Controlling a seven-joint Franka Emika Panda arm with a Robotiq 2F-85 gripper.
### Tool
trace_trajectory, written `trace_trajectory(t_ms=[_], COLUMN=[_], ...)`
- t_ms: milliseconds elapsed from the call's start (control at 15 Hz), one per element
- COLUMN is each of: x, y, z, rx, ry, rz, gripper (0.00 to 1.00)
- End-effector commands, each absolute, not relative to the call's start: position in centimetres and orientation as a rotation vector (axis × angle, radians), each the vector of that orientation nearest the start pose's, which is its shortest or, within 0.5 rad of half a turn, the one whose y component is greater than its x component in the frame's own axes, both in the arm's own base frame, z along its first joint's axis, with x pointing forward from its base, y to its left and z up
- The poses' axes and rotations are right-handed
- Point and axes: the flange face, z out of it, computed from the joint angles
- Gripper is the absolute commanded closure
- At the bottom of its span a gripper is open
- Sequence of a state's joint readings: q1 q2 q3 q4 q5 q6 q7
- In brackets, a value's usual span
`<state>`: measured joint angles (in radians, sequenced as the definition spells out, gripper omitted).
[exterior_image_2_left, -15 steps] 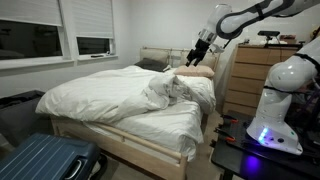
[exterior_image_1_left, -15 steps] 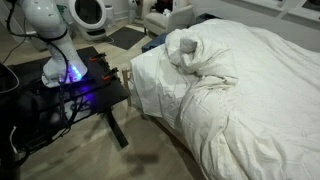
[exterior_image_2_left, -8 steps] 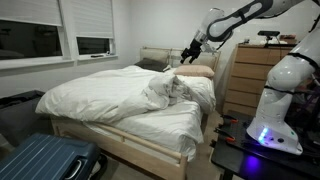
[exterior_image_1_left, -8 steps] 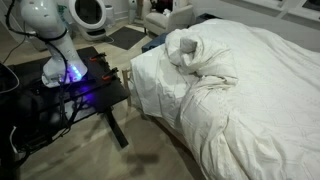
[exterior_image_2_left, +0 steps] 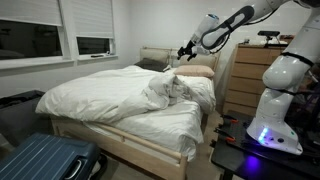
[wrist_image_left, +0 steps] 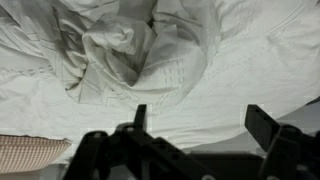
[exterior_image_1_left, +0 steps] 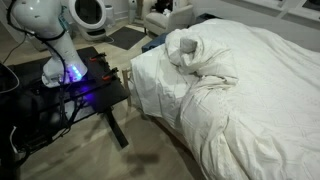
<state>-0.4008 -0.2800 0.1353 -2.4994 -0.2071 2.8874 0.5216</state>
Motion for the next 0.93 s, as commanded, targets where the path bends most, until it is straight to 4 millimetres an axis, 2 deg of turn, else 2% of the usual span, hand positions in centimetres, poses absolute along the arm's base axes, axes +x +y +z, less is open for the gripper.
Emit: trace_trajectory(t_ms=[0,133,400,867], x=[48.3,48.5,49.1,50.3], y=[-14.3,-15.8,-17.1,-17.8], z=[45.9,45.1,43.5,40.6], rx=[-2.8,-2.735,-2.632,-2.53], ry=[1.114,1.227,1.352,1.316], rz=[-1.105,-1.104,-1.129,-1.196], gripper=[0.0,0.0,0.0,0.0])
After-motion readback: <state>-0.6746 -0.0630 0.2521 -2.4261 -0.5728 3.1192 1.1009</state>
